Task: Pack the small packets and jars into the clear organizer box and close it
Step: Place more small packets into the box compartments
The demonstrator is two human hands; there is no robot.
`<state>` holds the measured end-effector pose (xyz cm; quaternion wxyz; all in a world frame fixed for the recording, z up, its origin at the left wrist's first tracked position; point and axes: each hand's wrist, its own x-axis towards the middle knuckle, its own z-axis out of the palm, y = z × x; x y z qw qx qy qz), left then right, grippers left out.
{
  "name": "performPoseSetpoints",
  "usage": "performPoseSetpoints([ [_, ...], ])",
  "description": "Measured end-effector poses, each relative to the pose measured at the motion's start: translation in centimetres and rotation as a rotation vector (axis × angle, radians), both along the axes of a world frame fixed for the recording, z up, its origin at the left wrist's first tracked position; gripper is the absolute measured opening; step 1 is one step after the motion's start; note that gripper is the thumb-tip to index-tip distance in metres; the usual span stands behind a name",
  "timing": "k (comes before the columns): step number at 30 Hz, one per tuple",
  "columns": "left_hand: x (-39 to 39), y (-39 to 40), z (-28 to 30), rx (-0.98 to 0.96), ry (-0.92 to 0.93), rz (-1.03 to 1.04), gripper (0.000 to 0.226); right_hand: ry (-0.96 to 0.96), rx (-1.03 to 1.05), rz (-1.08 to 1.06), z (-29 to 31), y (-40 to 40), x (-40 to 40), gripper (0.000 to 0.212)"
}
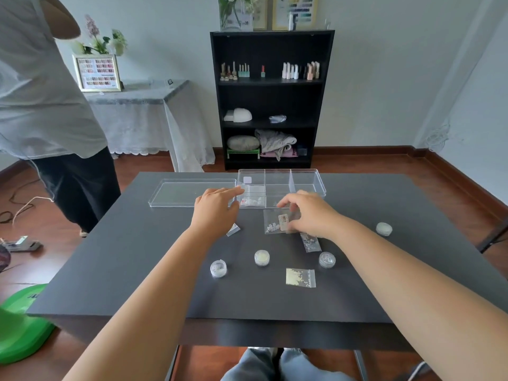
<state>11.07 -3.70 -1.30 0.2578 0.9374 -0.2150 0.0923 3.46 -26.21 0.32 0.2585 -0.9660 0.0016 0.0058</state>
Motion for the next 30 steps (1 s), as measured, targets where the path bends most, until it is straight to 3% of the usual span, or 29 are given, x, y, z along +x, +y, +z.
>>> performPoseSetpoints([
  [5, 0.1, -0.1, -0.2, -0.100, 0.020, 0.012, 0.038, -0.195, 0.210, 0.007, 2.1, 0.0, 0.3, 0.024],
  [9, -0.4, -0.4, -0.5, -0.203, 0.022, 0.022, 0.036, -0.302, 0.333, -0.077, 3.9, 1.0, 2.6, 0.046],
  [11, -0.5, -0.5, -0.6, -0.216, 0.014, 0.023, 0.035, -0.321, 0.312, -0.120, 4.2, 2.2, 4.1, 0.049],
  [14, -0.5, -0.6, -0.6, -0.223, 0.011, 0.025, 0.035, -0.301, 0.278, -0.163, 4.1, 4.4, 6.4, 0.028],
  [20, -0.1, -0.1, -1.4, -0.140, -0.037, 0.015, 0.035, -0.028, 0.092, -0.334, 3.1, 7.3, 9.5, 0.021],
  [25, 0.2, 0.2, -2.1, -0.133, -0.057, 0.018, 0.034, -0.199, -0.066, -0.318, 2.4, 8.0, 9.0, 0.046],
  [30, 0.1, -0.1, -1.8, -0.128, -0.065, 0.012, 0.034, -0.169, -0.027, -0.351, 2.2, 7.0, 8.7, 0.046],
])
